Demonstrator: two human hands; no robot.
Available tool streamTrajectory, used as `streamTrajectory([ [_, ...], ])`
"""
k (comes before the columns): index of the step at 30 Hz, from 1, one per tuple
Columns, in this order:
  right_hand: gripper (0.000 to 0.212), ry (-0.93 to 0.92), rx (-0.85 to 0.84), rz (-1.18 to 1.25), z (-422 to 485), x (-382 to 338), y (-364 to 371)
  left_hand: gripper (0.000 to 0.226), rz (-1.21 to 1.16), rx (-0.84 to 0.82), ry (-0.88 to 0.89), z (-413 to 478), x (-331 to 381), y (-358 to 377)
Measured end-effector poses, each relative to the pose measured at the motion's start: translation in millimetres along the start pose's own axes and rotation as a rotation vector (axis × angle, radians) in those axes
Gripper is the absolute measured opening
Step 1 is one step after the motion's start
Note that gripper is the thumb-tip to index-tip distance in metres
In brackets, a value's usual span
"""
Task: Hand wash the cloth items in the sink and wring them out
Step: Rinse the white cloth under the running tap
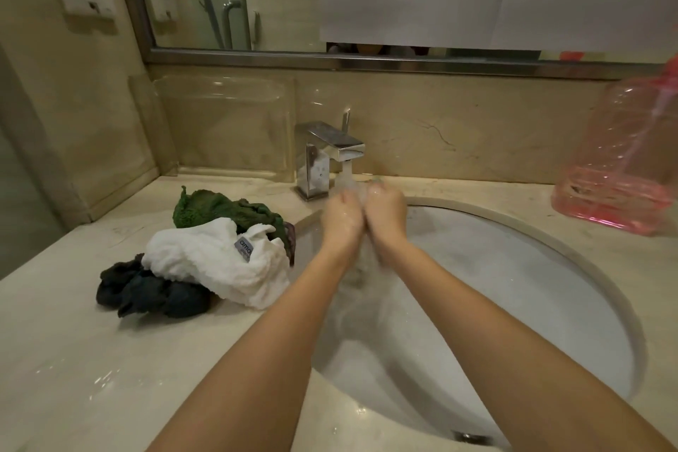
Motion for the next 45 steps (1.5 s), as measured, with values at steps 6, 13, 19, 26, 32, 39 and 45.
streamTrajectory([
  [6, 0.044, -0.049, 0.041, 0.145, -13, 0, -3, 0.034, -0.095, -0.008, -0.013, 2, 2, -1],
  [13, 0.042, 0.020, 0.028, 0.031, -11, -2, -11, 0.027, -0.157, -0.083, -0.041, -14, 9, -5],
  [19, 0.046, -0.013, 0.038, 0.011, -31, -4, -5, 0.029, -0.072, -0.016, -0.066, -4, 6, -10],
  [26, 0.042, -0.115, 0.018, 0.062, -11, -2, -2, 0.029, -0.128, -0.089, -0.058, -11, 13, -14],
  [32, 0.056, 0.065, -0.297, -0.104, 9, 35, 2, 0.033, -0.234, 0.046, -0.070, 1, 11, -31],
  [39, 0.023, 0.241, -0.914, 0.138, 10, 60, -31, 0.051, -0.339, 0.273, -0.038, 8, 15, -52],
  [45, 0.045, 0.191, -0.712, 0.427, 24, 44, -40, 0.047, -0.245, 0.250, -0.034, 11, 10, -52],
])
Point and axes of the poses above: each hand's wrist, its own z-axis towards the middle knuckle, its own y-axis out of the palm, x = y × z, the point moved 3 cm from there along z, towards the middle knuckle, and after that the axes turned 5 degrees about -z, right-handed, at the moved point
